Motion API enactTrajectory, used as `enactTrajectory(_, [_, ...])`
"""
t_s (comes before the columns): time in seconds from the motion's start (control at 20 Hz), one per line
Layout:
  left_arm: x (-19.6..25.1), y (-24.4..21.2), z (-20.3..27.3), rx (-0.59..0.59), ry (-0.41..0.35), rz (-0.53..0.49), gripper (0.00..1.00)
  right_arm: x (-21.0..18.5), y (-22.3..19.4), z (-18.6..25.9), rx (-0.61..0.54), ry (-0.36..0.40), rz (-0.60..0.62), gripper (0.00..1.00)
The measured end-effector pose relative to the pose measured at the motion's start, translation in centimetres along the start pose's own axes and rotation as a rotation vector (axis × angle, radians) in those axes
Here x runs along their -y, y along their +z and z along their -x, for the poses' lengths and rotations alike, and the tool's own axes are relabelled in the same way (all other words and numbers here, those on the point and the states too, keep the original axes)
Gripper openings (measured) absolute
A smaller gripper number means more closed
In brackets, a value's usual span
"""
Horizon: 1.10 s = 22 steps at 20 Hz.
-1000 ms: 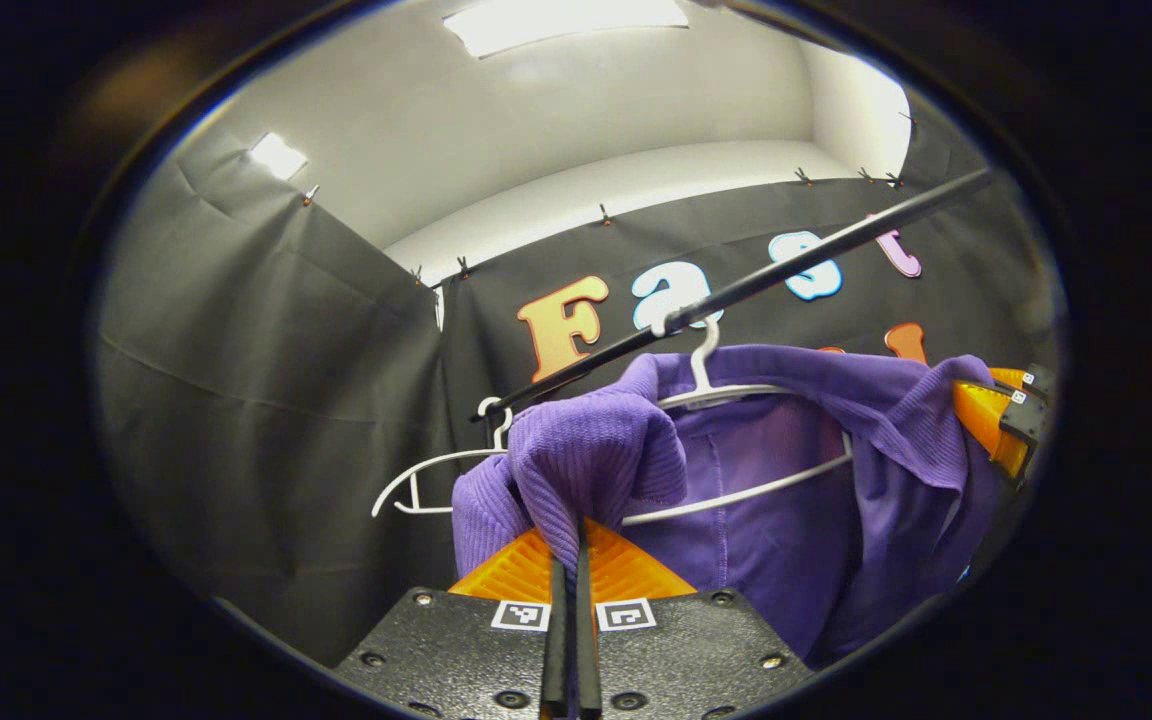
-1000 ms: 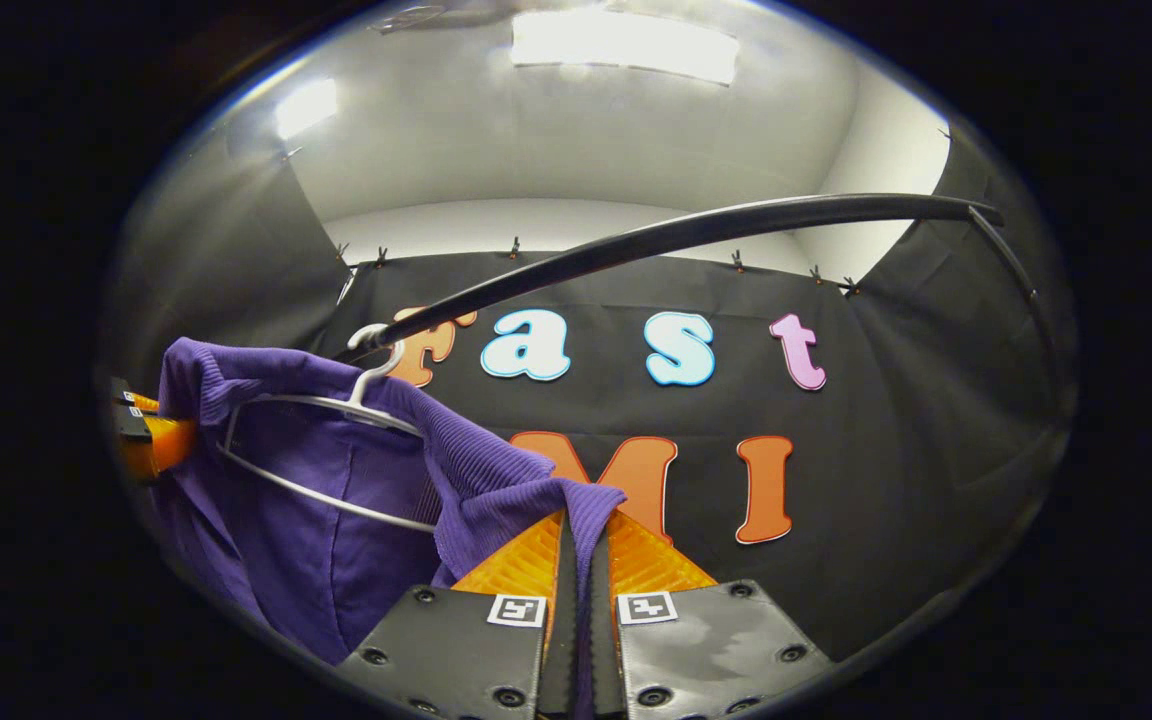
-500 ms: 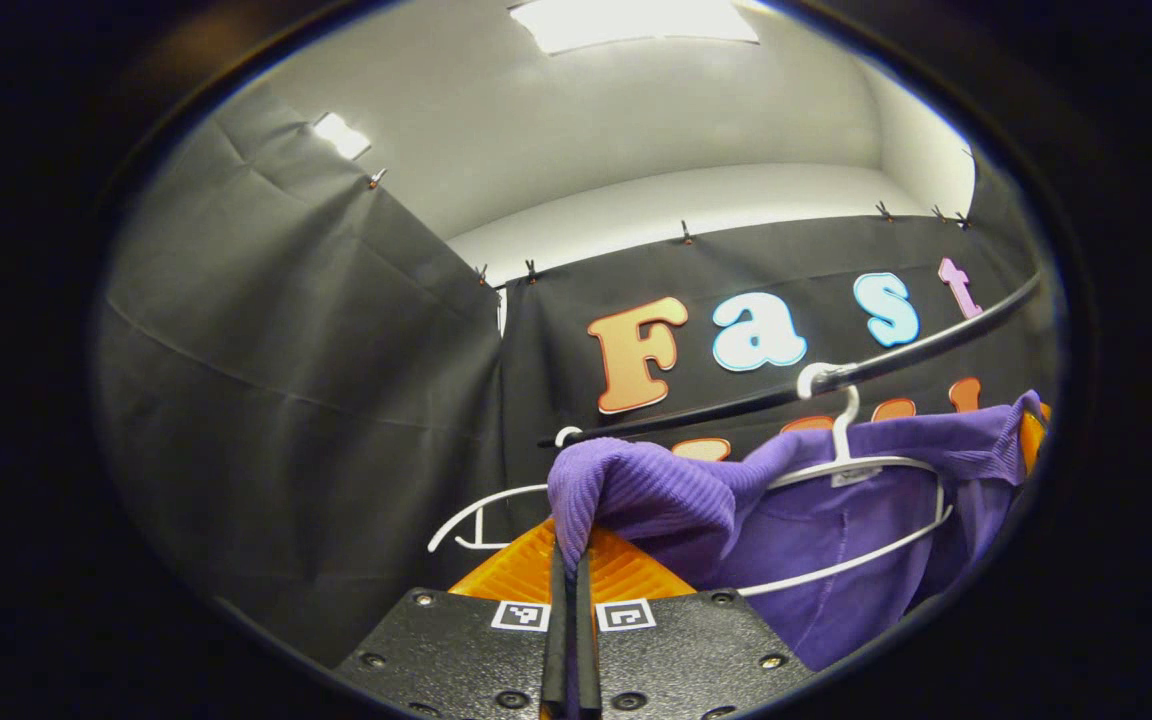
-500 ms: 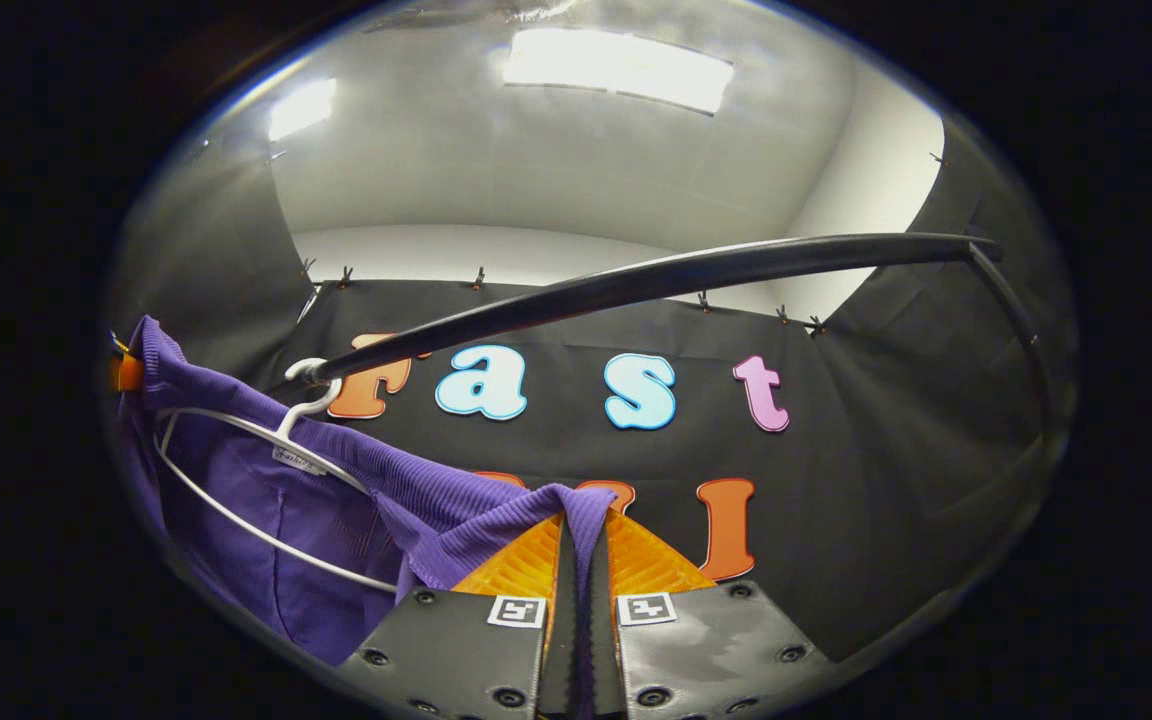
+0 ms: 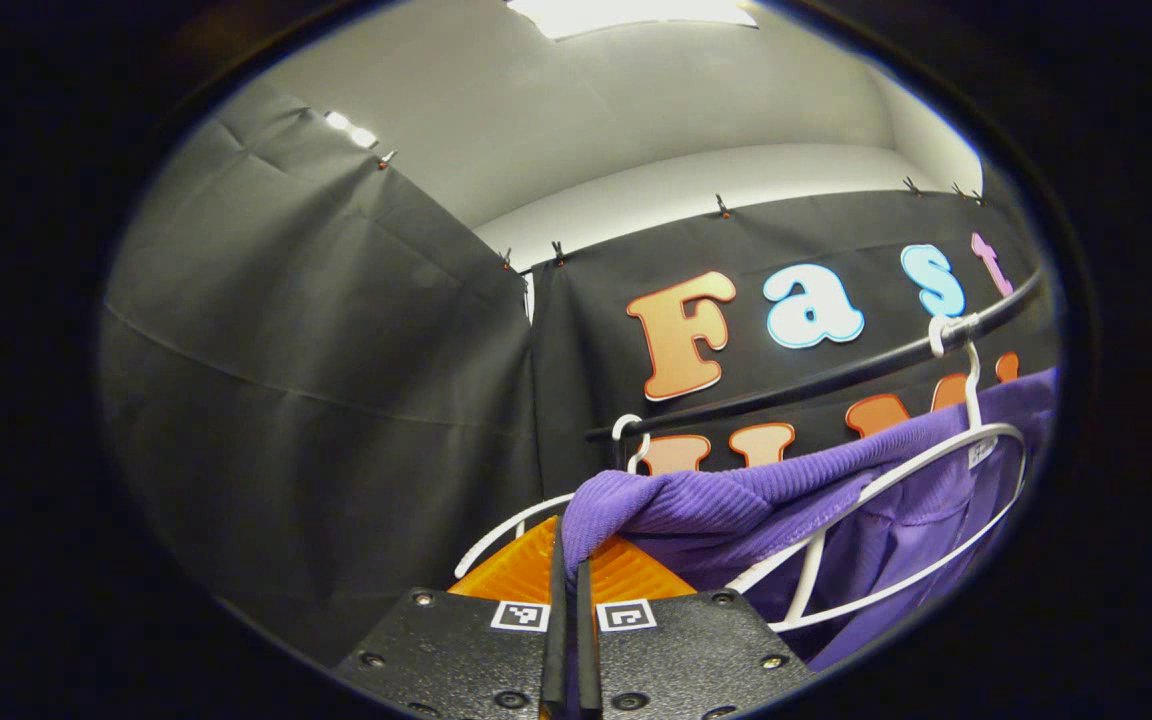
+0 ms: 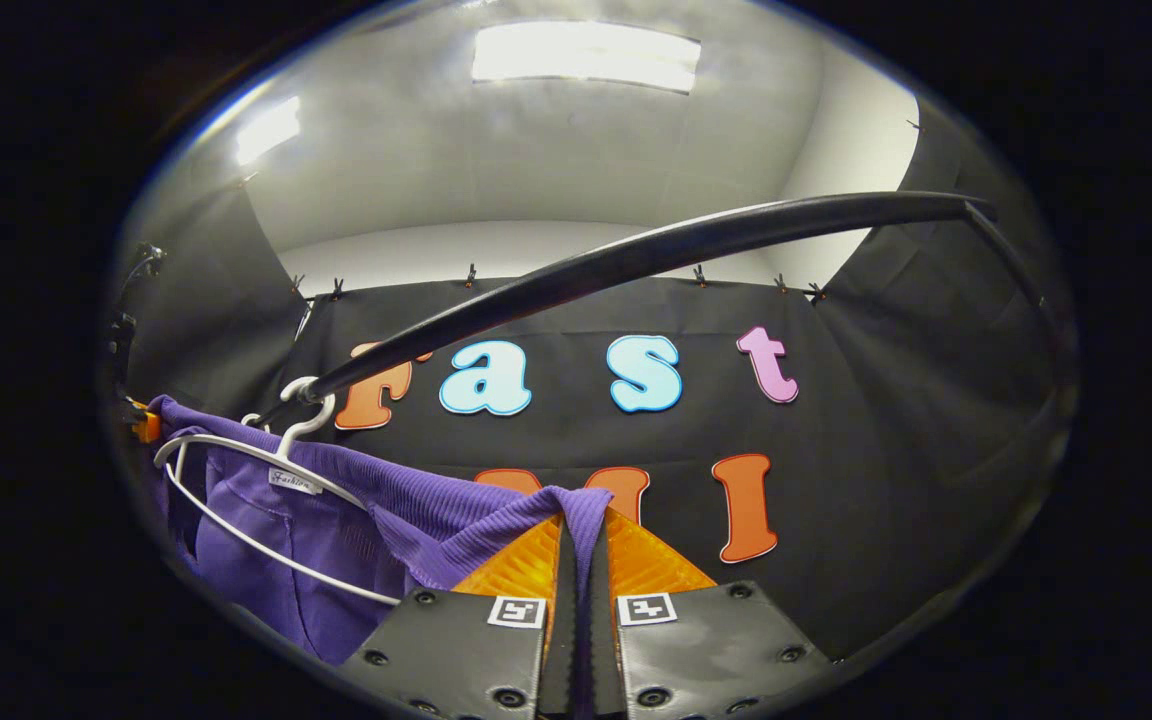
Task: Grasp the clothes on the hanger with both hands and then place them into the laundry hamper below.
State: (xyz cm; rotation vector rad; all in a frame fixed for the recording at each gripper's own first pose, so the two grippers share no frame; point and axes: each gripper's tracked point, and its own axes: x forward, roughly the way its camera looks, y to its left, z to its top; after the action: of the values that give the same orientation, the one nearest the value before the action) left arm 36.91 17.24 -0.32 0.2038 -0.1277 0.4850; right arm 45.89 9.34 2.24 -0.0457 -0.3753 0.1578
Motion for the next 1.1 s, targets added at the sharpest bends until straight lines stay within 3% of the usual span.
enactTrajectory(0.2, [0.4, -3.6, -0.6, -0.081, -0.012, 0.052, 0.06, -0.5, 0.3, -0.3, 0.016, 0.011, 0.012, 0.13])
enactTrajectory(0.6, [2.3, -10.5, 2.5, -0.200, -0.073, 0.024, 0.04, 0.0, -0.5, -1.3, 0.022, 0.007, 0.096, 0.13])
enactTrajectory(1.1, [5.6, -14.7, 5.8, -0.277, -0.144, 0.019, 0.05, 2.6, -2.5, -2.2, -0.021, -0.068, 0.200, 0.13])
